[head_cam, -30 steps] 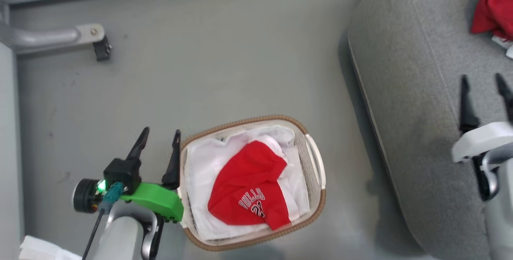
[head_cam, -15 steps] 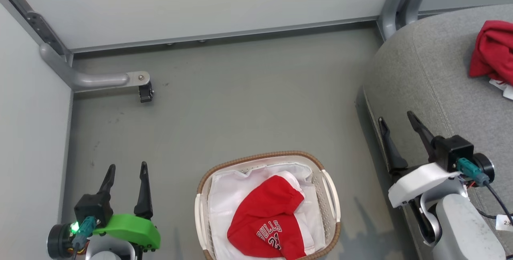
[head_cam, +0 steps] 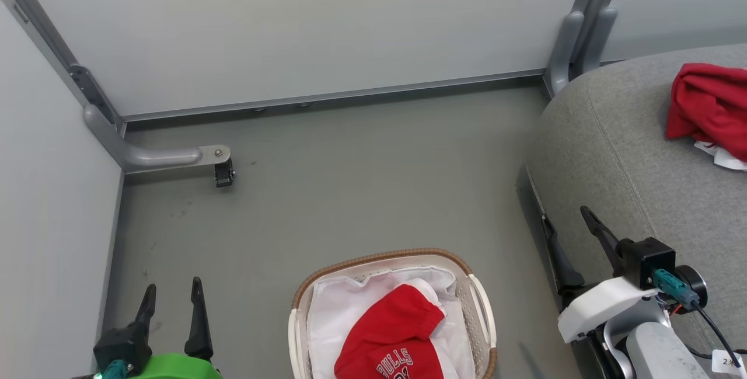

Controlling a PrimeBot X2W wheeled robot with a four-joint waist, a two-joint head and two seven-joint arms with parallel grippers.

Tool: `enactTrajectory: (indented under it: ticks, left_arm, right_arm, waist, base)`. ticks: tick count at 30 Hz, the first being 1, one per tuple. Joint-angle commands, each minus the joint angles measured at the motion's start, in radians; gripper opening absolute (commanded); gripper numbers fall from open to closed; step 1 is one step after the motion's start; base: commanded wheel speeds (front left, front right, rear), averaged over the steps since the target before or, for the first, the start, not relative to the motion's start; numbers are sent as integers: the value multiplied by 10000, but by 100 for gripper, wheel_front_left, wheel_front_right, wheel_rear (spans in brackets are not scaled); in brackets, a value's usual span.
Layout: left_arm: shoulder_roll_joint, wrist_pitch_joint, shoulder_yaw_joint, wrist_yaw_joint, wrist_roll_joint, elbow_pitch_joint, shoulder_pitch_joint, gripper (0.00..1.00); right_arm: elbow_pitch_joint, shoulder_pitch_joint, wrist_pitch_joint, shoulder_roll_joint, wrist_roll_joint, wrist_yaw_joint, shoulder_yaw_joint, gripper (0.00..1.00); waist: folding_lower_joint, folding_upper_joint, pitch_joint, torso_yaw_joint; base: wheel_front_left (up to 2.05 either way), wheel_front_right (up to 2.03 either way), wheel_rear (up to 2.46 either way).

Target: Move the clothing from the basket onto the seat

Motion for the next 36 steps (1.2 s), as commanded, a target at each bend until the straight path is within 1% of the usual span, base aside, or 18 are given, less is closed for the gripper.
enactTrajectory:
  ticks: [1,4,8,11,15,20,24,29,36]
  left_arm:
    - [5,9,-85,33,-61,16,115,100]
    - [-1,9,-568,-41,14,362,-122,100]
    - [26,8,-1226,-91,-98,762,-776,100]
    - [23,9,-1712,-105,-321,1011,-1309,100]
    - [24,9,-2357,-129,-293,1536,-2192,100]
    - [28,9,-3287,-131,-296,2476,-3325,100]
    - [77,8,-3825,-132,-412,3198,-4175,100]
    - [198,8,-4506,-133,-479,4107,-5030,100]
    - [339,8,-5894,-135,-164,5892,-6361,100]
  right_arm:
    - [-24,83,-1,-5,2,-10,-19,100]
    - [-82,-58,-1,-15,16,-10,-43,100]
    - [-134,-379,-1,-72,6,-10,-106,100]
    - [-287,-798,-1,-58,8,-10,-126,100]
    - [-520,-1412,-1,-50,-60,-10,-8,100]
    - [-918,-2082,-1,55,-87,-10,189,100]
    - [-1189,-2513,-1,163,-175,-10,378,100]
    - [-1428,-2957,-1,315,-114,-10,412,100]
    - [-1707,-3321,-1,485,-189,-10,511,100]
  waist:
    - [1,31,32,-59]
    - [1,31,236,-93]
    - [1,31,852,-213]
    - [1,31,1523,-407]
    - [1,31,2552,-764]
    - [1,31,3921,-1224]
    - [1,31,4926,-1551]
    - [1,31,5904,-1930]
    - [1,31,6952,-2286]
  base:
    - [0,0,0]
    - [0,0,0]
    - [0,0,0]
    - [0,0,0]
    - [0,0,0]
    - [0,0,0]
    - [0,0,0]
    - [0,0,0]
    - [0,0,0]
